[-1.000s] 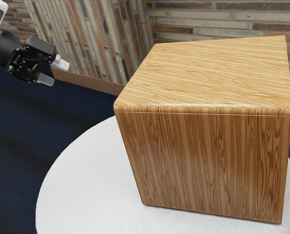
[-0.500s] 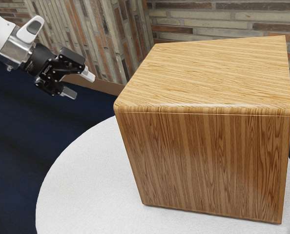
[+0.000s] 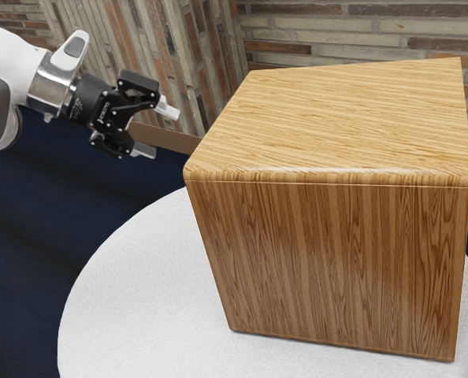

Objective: Pull the drawer handle with one arm to open the drawer

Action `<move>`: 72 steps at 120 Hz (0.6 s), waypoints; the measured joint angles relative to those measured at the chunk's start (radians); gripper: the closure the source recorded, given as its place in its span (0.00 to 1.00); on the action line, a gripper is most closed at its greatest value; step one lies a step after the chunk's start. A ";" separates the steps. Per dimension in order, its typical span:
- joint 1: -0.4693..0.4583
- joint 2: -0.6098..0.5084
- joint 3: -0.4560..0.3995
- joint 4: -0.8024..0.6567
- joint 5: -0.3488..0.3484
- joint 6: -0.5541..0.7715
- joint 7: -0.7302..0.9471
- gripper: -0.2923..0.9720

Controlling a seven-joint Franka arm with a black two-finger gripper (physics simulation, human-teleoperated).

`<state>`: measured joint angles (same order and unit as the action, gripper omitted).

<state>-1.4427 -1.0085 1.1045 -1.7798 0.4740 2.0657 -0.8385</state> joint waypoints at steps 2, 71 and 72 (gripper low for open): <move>0.000 0.000 0.004 -0.004 -0.001 -0.001 -0.001 0.25; -0.026 0.022 0.086 -0.025 -0.007 -0.032 -0.019 0.25; -0.027 0.022 0.086 -0.025 -0.007 -0.032 -0.019 0.25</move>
<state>-1.4696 -0.9861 1.1902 -1.8051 0.4673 2.0341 -0.8580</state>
